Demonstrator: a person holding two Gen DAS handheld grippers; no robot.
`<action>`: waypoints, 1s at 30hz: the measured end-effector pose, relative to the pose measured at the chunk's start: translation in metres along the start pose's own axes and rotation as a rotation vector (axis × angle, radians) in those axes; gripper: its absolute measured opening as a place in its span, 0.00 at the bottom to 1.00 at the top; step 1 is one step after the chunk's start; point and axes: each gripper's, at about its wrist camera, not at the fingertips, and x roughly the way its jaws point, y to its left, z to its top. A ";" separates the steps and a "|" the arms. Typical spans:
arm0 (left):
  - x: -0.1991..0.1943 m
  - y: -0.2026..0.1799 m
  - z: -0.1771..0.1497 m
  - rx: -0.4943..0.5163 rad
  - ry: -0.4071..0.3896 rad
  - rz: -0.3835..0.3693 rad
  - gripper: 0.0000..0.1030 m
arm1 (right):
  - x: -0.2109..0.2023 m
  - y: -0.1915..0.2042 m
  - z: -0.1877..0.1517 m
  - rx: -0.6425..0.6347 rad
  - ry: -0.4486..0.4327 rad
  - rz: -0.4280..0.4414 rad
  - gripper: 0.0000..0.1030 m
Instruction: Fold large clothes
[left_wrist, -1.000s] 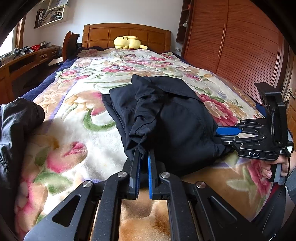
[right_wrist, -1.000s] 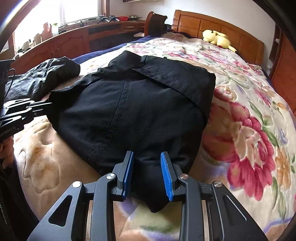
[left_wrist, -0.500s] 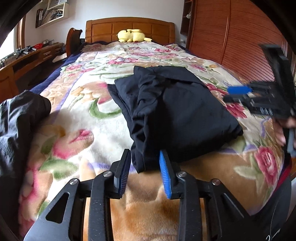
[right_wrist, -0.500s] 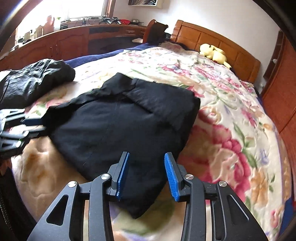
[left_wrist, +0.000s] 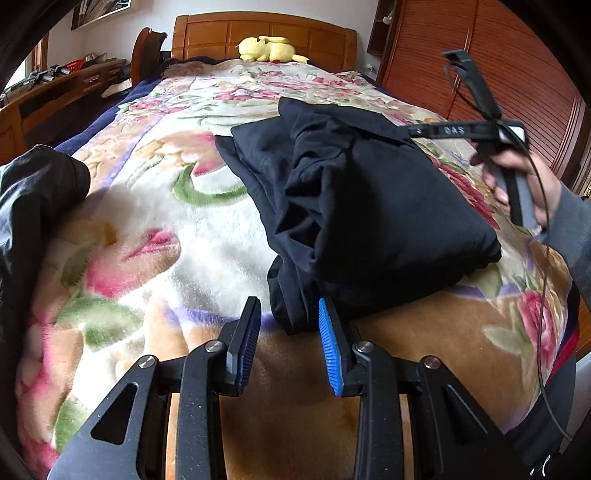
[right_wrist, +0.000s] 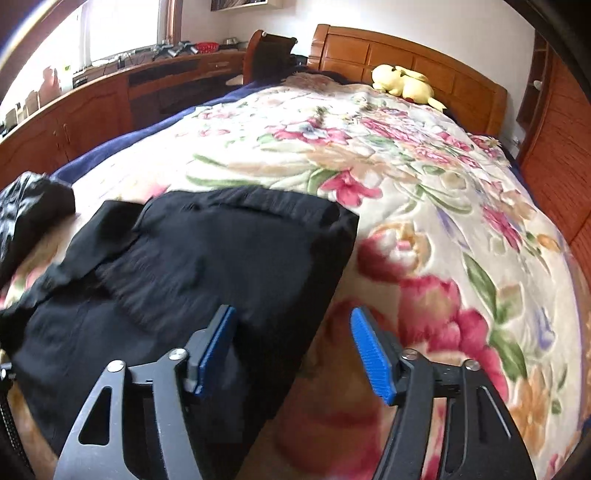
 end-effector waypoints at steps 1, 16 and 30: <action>0.001 0.000 0.000 0.001 0.002 -0.001 0.32 | 0.006 -0.001 -0.001 0.002 0.008 0.006 0.73; 0.013 0.004 0.005 -0.042 0.030 -0.040 0.32 | 0.107 -0.044 0.006 0.237 0.158 0.276 0.93; 0.020 0.005 0.012 -0.057 0.039 -0.097 0.18 | 0.099 -0.042 0.007 0.260 0.164 0.363 0.51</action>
